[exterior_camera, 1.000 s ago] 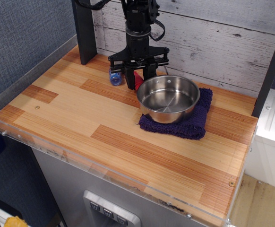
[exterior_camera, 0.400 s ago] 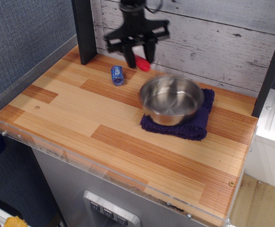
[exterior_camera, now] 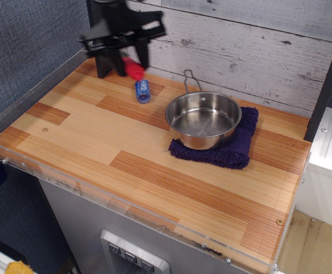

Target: Move the spoon to the left bottom of the table.

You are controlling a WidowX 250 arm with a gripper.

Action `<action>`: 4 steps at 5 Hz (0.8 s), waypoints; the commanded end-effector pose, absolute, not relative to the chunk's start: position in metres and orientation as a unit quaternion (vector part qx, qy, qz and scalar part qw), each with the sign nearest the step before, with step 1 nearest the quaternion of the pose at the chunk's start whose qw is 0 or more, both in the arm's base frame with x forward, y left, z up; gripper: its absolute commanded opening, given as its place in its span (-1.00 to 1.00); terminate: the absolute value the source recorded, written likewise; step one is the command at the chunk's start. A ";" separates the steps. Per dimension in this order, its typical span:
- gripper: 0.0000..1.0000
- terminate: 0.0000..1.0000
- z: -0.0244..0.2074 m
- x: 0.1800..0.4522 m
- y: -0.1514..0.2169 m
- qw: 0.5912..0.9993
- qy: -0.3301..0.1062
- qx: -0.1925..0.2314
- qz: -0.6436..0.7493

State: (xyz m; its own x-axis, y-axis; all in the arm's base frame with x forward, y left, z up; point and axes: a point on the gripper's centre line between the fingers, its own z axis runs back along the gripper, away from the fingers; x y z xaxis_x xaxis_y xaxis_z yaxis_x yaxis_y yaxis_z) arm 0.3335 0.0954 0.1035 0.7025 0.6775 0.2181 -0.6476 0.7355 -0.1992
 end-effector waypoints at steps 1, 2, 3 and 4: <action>-1.00 -1.00 0.135 0.287 0.120 0.909 -0.180 -0.050 0.371; -1.00 -1.00 0.124 0.278 0.125 0.906 -0.181 -0.044 0.381; -1.00 -1.00 0.110 0.274 0.126 0.896 -0.181 -0.044 0.402; -1.00 -1.00 0.090 0.271 0.126 0.884 -0.174 -0.046 0.432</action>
